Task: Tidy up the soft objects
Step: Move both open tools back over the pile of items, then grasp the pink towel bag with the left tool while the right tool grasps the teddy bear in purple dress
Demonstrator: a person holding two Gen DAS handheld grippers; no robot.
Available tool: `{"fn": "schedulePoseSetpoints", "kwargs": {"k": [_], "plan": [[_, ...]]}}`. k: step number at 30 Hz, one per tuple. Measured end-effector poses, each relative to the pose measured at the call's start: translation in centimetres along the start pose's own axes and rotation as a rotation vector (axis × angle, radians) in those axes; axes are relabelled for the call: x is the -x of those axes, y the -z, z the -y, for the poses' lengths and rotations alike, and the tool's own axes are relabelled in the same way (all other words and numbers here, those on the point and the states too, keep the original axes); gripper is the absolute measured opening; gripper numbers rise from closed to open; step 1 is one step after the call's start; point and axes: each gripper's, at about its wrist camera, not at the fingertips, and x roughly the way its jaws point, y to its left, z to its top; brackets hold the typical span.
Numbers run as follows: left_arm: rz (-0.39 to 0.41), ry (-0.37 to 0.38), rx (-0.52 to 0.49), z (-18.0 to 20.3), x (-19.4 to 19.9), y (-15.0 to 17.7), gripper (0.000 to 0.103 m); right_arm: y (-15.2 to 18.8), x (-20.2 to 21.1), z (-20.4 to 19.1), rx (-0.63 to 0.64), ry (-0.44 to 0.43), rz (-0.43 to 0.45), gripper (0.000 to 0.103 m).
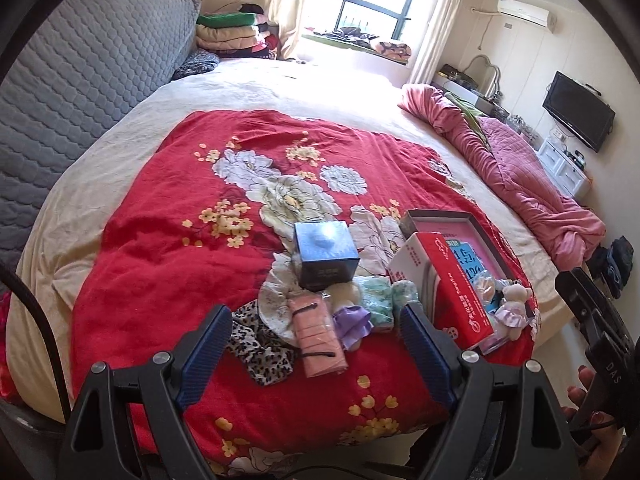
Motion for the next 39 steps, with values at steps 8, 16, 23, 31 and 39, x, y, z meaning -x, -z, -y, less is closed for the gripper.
{"fn": "schedulePoseSetpoints", "kwargs": {"k": [8, 16, 23, 31, 39], "plan": [[-0.029, -0.011, 0.063, -3.0, -1.0, 0.7, 0.085, 0.6, -1.2, -1.7, 0.023, -0.044, -0.036, 0.080], [-0.074, -0.022, 0.091, -4.7, -3.3, 2.1, 0.085, 2.2, -3.4, -3.4, 0.060, -0.078, -0.113, 0.080], [-0.132, -0.028, 0.109, -5.6, -5.5, 3.4, 0.086, 3.9, -5.4, -4.9, 0.102, -0.105, -0.179, 0.080], [-0.179, 0.019, 0.098, -4.3, -7.3, 4.1, 0.086, 5.5, -7.4, -5.5, 0.157, -0.077, -0.239, 0.080], [-0.254, 0.071, 0.068, -1.8, -10.5, 4.3, 0.085, 7.1, -9.2, -6.4, 0.228, -0.078, -0.297, 0.080]]}}
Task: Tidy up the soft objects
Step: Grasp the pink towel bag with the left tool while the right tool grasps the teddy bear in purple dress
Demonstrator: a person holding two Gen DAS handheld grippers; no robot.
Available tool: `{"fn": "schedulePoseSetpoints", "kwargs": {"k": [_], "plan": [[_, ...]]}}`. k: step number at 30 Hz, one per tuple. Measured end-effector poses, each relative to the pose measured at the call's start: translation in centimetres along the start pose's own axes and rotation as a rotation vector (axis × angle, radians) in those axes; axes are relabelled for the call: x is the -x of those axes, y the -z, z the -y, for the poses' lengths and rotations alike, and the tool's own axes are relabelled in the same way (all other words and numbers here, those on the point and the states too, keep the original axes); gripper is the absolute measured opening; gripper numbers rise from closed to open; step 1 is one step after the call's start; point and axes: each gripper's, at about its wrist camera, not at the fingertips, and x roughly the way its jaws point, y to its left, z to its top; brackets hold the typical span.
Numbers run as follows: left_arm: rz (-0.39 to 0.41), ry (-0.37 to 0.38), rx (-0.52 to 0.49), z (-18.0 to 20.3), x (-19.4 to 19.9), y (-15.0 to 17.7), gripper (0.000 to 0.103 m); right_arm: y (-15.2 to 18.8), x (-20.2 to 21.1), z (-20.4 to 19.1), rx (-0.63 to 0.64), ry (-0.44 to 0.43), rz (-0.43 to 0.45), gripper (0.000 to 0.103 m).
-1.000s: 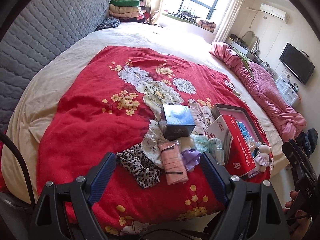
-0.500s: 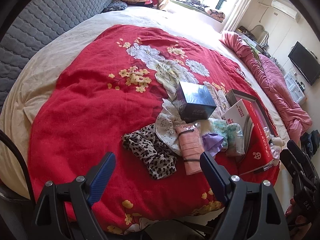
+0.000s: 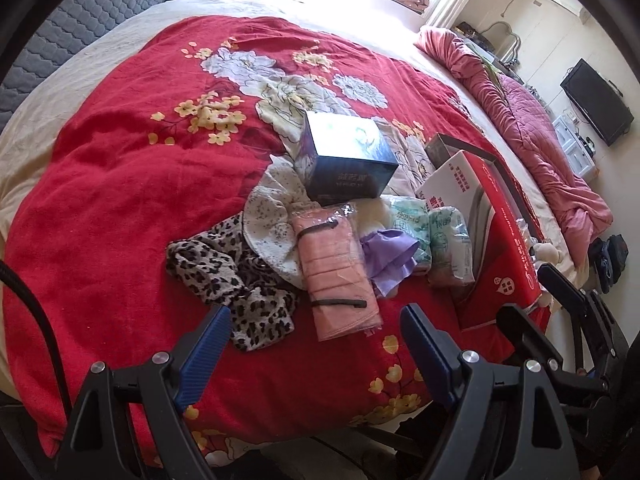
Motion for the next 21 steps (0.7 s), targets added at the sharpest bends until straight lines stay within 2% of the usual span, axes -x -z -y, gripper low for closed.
{"fn": "schedulePoseSetpoints", "kwargs": {"k": [6, 11, 14, 16, 20, 21], "plan": [[-0.045, -0.011, -0.010, 0.8, -2.1, -0.7, 0.085, 0.1, -1.6, -0.3, 0.026, -0.022, -0.045, 0.080], [-0.080, 0.008, 0.004, 0.5, -3.3, -1.0, 0.083, 0.6, -2.8, -1.3, 0.072, -0.023, -0.077, 0.080], [-0.087, 0.024, 0.021, 0.3, -3.8, -1.0, 0.075, 0.7, -3.0, -1.5, 0.081, -0.023, -0.078, 0.080], [-0.101, 0.043, 0.036, 0.0, -4.3, -1.2, 0.063, 0.7, -3.2, -1.5, 0.082, -0.023, -0.082, 0.080], [-0.125, 0.102, 0.071, -0.6, -5.0, -1.4, 0.056, 0.6, -3.7, -1.8, 0.093, -0.023, -0.088, 0.080], [-0.132, 0.124, 0.083, -0.8, -5.2, -1.4, 0.047, 0.5, -3.9, -1.9, 0.093, -0.026, -0.090, 0.080]]}}
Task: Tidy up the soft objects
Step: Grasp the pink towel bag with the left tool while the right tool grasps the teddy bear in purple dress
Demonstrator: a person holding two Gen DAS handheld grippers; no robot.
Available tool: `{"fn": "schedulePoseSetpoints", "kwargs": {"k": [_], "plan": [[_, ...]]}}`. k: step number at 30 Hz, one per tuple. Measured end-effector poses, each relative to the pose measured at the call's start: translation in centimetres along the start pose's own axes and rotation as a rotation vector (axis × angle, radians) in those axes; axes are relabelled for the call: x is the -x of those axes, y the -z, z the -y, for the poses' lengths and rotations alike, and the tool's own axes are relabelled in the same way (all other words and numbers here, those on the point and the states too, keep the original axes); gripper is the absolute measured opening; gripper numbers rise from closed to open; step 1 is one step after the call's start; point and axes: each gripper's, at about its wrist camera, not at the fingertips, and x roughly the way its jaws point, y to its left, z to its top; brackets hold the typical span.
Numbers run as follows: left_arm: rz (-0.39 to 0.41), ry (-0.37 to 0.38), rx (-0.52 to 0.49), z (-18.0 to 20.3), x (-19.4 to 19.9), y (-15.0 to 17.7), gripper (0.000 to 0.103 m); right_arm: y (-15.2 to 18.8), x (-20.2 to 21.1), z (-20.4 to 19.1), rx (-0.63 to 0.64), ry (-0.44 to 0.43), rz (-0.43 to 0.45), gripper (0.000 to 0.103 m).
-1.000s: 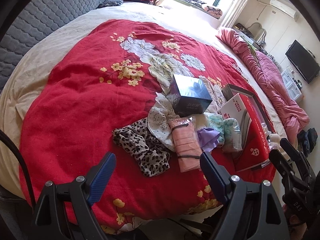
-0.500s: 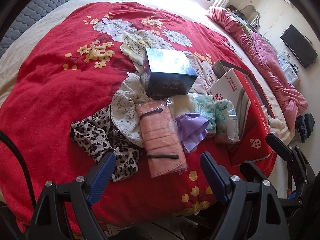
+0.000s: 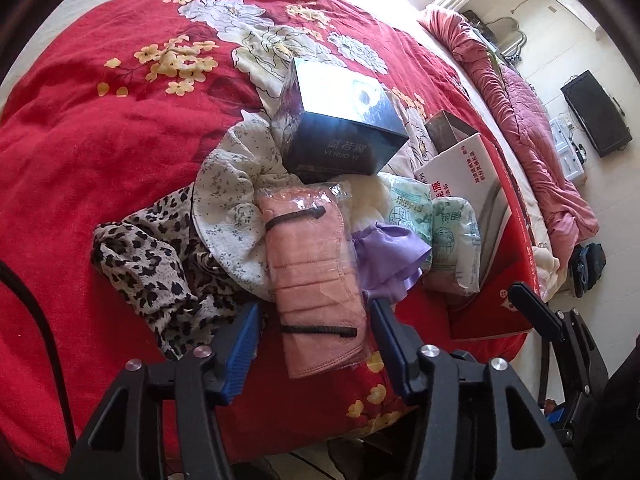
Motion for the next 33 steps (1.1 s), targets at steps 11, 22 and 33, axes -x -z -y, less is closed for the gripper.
{"fn": "schedulePoseSetpoints", "kwargs": {"k": [11, 22, 33], "plan": [[0.094, 0.087, 0.047, -3.0, 3.5, -0.7, 0.036, -2.9, -2.5, -1.3, -0.038, -0.056, -0.020, 0.080], [0.128, 0.086, 0.048, -4.8, 4.5, -0.7, 0.036, -4.5, -9.2, -3.4, -0.056, -0.022, -0.147, 0.048], [0.164, 0.086, -0.015, -2.4, 5.4, 0.0, 0.036, -3.7, -5.3, 0.1, -0.142, -0.133, -0.027, 0.039]]}}
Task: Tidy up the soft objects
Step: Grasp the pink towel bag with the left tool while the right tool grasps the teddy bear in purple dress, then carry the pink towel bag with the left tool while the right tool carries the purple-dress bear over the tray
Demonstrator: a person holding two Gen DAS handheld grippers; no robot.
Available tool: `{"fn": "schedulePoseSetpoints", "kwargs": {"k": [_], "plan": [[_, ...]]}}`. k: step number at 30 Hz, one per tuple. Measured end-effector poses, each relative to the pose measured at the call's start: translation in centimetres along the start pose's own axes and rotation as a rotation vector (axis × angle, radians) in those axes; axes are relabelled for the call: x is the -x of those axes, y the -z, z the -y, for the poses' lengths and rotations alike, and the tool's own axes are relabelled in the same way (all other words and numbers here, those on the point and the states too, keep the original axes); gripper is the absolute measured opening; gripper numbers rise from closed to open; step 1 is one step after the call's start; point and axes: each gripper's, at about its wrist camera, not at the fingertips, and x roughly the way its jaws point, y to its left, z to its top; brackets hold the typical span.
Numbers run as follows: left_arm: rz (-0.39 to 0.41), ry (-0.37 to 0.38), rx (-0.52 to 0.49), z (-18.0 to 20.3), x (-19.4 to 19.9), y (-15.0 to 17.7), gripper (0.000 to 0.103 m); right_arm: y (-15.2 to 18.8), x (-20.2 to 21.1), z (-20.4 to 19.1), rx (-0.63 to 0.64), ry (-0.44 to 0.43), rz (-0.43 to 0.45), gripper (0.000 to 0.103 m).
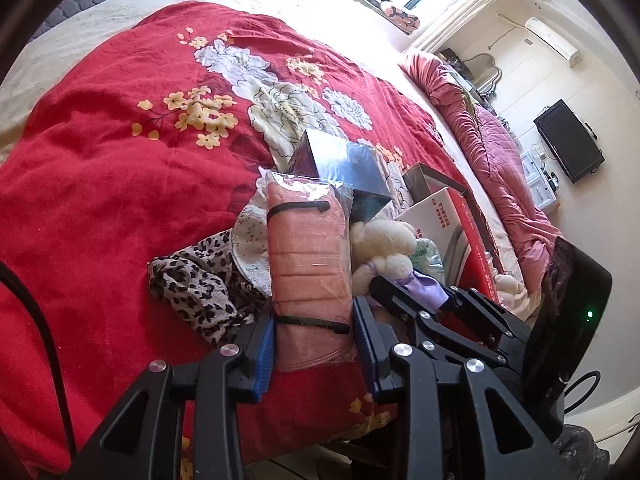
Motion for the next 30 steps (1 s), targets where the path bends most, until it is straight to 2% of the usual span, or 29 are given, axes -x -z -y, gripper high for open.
{"fn": "schedulePoseSetpoints", "kwargs": {"k": [12, 24, 30], "plan": [[0.028, -0.014, -0.064, 5.4, 1.3, 0.1, 0.036, -0.1, 7.3, 2.9, -0.049, 0.001, 0.152, 0.039], [0.026, -0.023, -0.204, 13.9, 0.7, -0.9, 0.036, 0.5, 13.2, 8.4, -0.161, 0.014, 0.286, 0.039], [0.024, -0.012, -0.280, 18.2, 0.1, -1.1, 0.036, 1.1, 15.3, 11.2, -0.209, 0.062, 0.331, 0.039]]}}
